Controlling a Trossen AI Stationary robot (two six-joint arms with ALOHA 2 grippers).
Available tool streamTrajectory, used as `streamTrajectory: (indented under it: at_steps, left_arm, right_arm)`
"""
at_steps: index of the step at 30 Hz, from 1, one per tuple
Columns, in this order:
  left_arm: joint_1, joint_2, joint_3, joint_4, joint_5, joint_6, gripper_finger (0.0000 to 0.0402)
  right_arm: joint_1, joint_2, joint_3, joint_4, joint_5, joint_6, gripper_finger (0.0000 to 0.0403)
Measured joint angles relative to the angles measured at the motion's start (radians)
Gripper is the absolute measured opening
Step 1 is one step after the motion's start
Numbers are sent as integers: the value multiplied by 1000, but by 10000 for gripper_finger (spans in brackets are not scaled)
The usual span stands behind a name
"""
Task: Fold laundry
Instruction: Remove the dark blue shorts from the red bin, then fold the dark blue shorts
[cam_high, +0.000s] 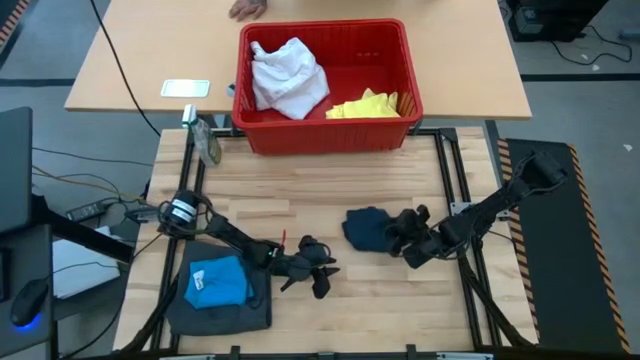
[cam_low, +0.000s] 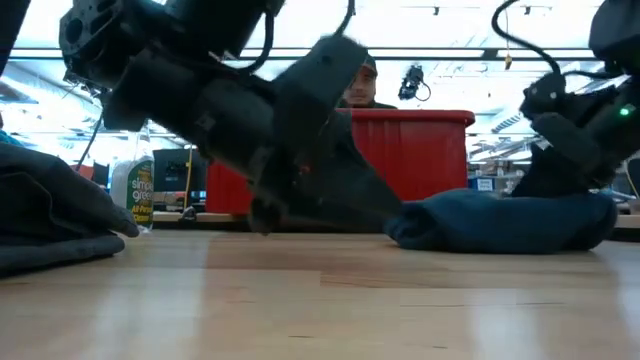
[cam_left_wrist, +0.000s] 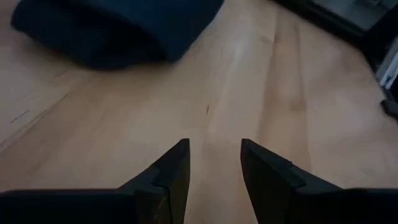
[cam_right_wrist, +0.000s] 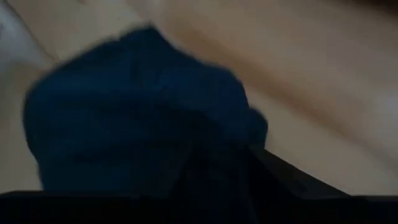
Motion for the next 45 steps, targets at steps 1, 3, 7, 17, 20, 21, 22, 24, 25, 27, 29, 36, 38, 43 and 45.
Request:
streamTrajectory:
  at_steps: [1, 3, 7, 17, 20, 21, 22, 24, 25, 27, 29, 36, 38, 43, 45]
  left_arm:
    - [0, 0, 0, -7, 0, 2, 144]
    - [0, -13, 0, -24, 0, 37, 144]
    - [49, -76, 1, -18, -4, 169, 143]
    - [213, -83, -1, -30, 149, 339, 143]
    - [228, -83, 0, 15, 154, 385, 143]
    - [235, -83, 0, 27, 159, 401, 143]
    - [245, -84, 0, 38, 176, 413, 143]
    - [260, -82, 0, 41, 198, 414, 143]
    - [266, -72, 1, 50, 203, 413, 143]
    - [268, -51, 1, 48, 206, 409, 143]
    - [257, -24, 0, 77, 209, 401, 143]
    - [237, 38, 0, 129, 306, 367, 143]
    - [236, 20, 0, 76, 311, 369, 143]
    - [225, -98, -4, -81, 308, 413, 143]
    - [219, -148, -44, -47, 266, 433, 143]
  right_arm:
    - [1, 0, 6, 17, 35, -35, 146]
    - [1, 0, 12, 96, 93, -136, 145]
    - [-37, 9, 13, 309, 88, -380, 145]
    - [-188, 124, 12, 549, -117, -555, 145]
    - [-191, 147, 12, 561, -133, -556, 145]
    - [-191, 147, 12, 561, -137, -556, 145]
    - [-192, 147, 12, 560, -137, -556, 145]
    - [-192, 142, 12, 561, -134, -569, 145]
    - [-192, 134, 12, 562, -130, -589, 145]
    - [-185, 111, 26, 551, -118, -644, 145]
    - [-164, 88, 68, 524, -112, -701, 144]
    - [-175, 61, 327, 51, -119, -645, 136]
    - [-211, 65, 371, -78, -208, -577, 135]
    - [-278, 68, 358, -231, -341, -495, 138]
    - [-288, 66, 336, -275, -347, -466, 140]
